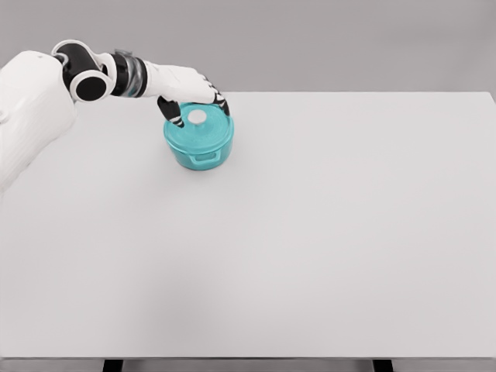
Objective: Open the lid of the pot with left arm
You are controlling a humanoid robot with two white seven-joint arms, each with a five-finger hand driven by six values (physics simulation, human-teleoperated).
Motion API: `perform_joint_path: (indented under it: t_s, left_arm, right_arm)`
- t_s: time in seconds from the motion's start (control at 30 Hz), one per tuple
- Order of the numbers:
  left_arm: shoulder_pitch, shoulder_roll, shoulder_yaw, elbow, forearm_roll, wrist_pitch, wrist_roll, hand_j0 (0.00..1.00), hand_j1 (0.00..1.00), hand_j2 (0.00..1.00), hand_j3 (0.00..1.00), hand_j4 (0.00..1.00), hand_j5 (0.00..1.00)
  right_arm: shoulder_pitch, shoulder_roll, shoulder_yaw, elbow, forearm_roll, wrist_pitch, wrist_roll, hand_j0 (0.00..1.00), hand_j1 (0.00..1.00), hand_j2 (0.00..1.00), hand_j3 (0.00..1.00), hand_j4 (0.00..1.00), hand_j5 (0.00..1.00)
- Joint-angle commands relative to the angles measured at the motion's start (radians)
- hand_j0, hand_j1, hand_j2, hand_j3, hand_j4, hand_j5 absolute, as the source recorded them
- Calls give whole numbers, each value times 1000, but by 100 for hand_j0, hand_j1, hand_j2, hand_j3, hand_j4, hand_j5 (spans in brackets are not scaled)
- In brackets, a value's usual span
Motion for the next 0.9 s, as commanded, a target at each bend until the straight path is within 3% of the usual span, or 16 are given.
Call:
perform_joint_path:
  t_s: [0.0,0.4,0.87]
  left_arm:
    - [0,0,-3,7,-1,3,0,82,82,82,82,82,82]
    - [2,-10,-4,26,-21,1,0,73,73,73,73,73,73]
    - [2,-23,-4,36,-45,1,0,70,70,70,70,70,70]
  right_arm:
    - [0,0,0,0,0,0,0,100,100,100,100,100,100]
    - [-2,0,0,0,0,0,0,100,100,100,100,100,100]
    - [-2,0,0,0,0,0,0,100,100,100,100,100,100]
